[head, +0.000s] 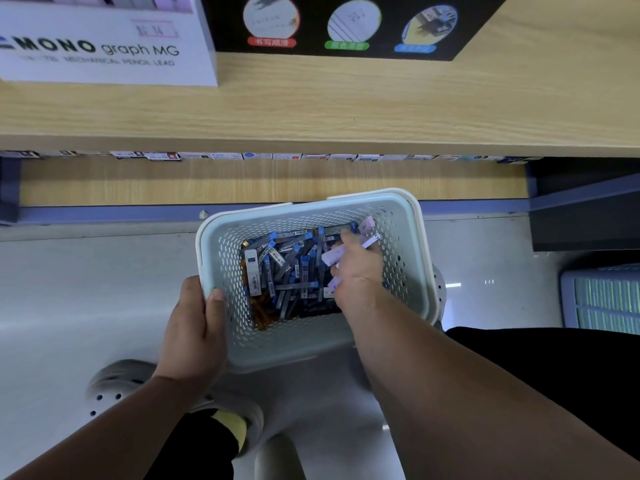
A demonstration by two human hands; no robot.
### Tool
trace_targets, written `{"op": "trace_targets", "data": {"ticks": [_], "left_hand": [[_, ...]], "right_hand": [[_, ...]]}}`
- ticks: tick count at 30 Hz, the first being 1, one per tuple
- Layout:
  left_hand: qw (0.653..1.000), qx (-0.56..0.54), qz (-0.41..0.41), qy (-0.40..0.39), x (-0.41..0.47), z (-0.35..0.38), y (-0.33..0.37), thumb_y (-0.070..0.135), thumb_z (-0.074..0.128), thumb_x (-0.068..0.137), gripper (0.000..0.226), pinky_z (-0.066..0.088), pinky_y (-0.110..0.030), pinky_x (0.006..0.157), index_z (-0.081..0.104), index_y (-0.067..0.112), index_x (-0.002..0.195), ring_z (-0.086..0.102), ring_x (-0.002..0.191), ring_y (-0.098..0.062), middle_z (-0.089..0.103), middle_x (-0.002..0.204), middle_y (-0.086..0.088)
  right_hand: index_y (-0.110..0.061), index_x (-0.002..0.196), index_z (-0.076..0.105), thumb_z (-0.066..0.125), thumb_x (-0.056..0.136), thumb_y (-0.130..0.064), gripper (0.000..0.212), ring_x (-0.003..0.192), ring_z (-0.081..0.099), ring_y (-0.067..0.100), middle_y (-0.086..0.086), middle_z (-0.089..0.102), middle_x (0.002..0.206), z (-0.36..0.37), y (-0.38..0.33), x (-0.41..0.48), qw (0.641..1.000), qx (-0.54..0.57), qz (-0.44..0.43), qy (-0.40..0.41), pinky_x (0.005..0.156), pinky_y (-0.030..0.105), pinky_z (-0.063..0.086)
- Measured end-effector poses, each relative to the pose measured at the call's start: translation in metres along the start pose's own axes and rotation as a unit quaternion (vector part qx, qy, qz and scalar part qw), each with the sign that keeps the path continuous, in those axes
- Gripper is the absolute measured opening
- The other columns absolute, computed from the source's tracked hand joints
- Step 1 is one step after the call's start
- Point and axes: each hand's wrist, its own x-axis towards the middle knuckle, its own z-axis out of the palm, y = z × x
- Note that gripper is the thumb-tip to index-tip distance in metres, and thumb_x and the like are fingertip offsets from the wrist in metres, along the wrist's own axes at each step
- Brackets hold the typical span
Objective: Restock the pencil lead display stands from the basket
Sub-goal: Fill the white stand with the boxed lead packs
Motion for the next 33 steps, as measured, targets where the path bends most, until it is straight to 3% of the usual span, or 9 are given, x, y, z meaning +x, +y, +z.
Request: {"op": "trace_targets", "data": {"ticks": [4,7,10,14,17,21,27,30,33], "left_hand": [[1.000,-0.002,-0.007,0.003,0.000,0.000,0.001,0.041,0.031,0.095,0.030,0.031,-0.038,0.061,0.043,0.013,0.099,0.049,0.072,-0.008,0.054,0.082,0.004],[1.000,-0.002,-0.010,-0.001,0.000,0.000,0.001,0.041,0.031,0.095,0.030,0.033,-0.038,0.059,0.043,0.013,0.097,0.051,0.073,-0.009,0.055,0.081,0.002],[1.000,-0.003,-0.006,-0.004,0.000,0.000,0.001,0.042,0.032,0.095,0.030,0.037,-0.033,0.059,0.044,0.014,0.099,0.052,0.074,-0.007,0.055,0.082,0.003],[1.000,-0.001,-0.003,-0.004,0.000,-0.001,-0.001,0.043,0.032,0.096,0.030,0.039,-0.027,0.061,0.044,0.016,0.100,0.053,0.077,-0.005,0.056,0.084,0.006],[1.000,0.002,-0.004,-0.004,0.000,0.000,-0.002,0.043,0.032,0.096,0.029,0.037,-0.031,0.059,0.044,0.016,0.099,0.053,0.076,-0.004,0.055,0.084,0.007],[1.000,-0.002,-0.001,-0.003,0.000,0.000,-0.005,0.043,0.032,0.097,0.029,0.035,-0.037,0.061,0.043,0.016,0.101,0.053,0.077,-0.005,0.055,0.085,0.007],[1.000,-0.003,0.000,-0.005,0.000,0.000,-0.004,0.043,0.032,0.097,0.025,0.032,-0.035,0.062,0.041,0.020,0.100,0.051,0.075,-0.005,0.054,0.084,0.007],[1.000,-0.002,0.008,-0.004,-0.001,0.000,-0.005,0.043,0.031,0.097,0.024,0.033,-0.036,0.058,0.040,0.021,0.097,0.052,0.073,-0.009,0.053,0.081,0.004],[1.000,0.001,0.006,-0.004,-0.001,-0.001,-0.004,0.043,0.031,0.097,0.025,0.035,-0.037,0.057,0.039,0.019,0.095,0.052,0.071,-0.011,0.053,0.078,0.001]], "right_hand": [[-0.025,0.117,0.059,0.066,0.098,-0.020,0.020,0.037,0.049,0.001,0.001,0.055,0.077,-0.004,0.001,-0.008,0.996,0.039,-0.082,0.007,0.042,0.019,0.041],[-0.024,0.122,0.060,0.063,0.100,-0.013,0.025,0.030,0.046,-0.002,0.000,0.053,0.075,0.002,0.002,-0.007,0.992,0.050,-0.114,0.006,0.038,0.015,0.040],[-0.023,0.115,0.062,0.065,0.099,-0.014,0.019,0.034,0.048,0.000,-0.001,0.059,0.077,0.006,0.000,0.003,0.992,0.034,-0.120,0.026,0.038,0.015,0.039],[-0.018,0.097,0.063,0.069,0.096,-0.018,0.006,0.051,0.052,0.013,0.001,0.061,0.071,0.010,-0.004,0.019,0.994,0.004,-0.108,0.019,0.049,0.021,0.044],[-0.023,0.082,0.056,0.072,0.093,-0.020,0.020,0.055,0.053,0.016,0.005,0.064,0.074,0.014,-0.004,0.027,0.995,-0.028,-0.091,0.015,0.056,0.024,0.043],[-0.025,0.080,0.051,0.072,0.094,-0.028,0.025,0.068,0.058,0.023,0.001,0.063,0.075,0.015,0.001,0.029,0.995,-0.066,-0.074,-0.001,0.064,0.032,0.045],[-0.002,0.075,0.054,0.062,0.100,-0.027,0.037,0.038,0.053,0.008,0.002,0.059,0.050,-0.001,-0.007,0.021,0.979,-0.123,-0.163,-0.002,0.052,0.025,0.041],[0.009,0.078,0.050,0.062,0.095,-0.041,0.054,0.043,0.058,0.025,0.027,0.060,0.066,-0.003,-0.004,0.012,0.962,-0.132,-0.238,-0.011,0.048,0.036,0.049],[-0.001,0.072,0.045,0.061,0.084,-0.058,0.060,0.061,0.059,0.048,0.028,0.059,0.073,-0.004,0.003,0.009,0.946,-0.160,-0.280,-0.032,0.057,0.052,0.053]]}}
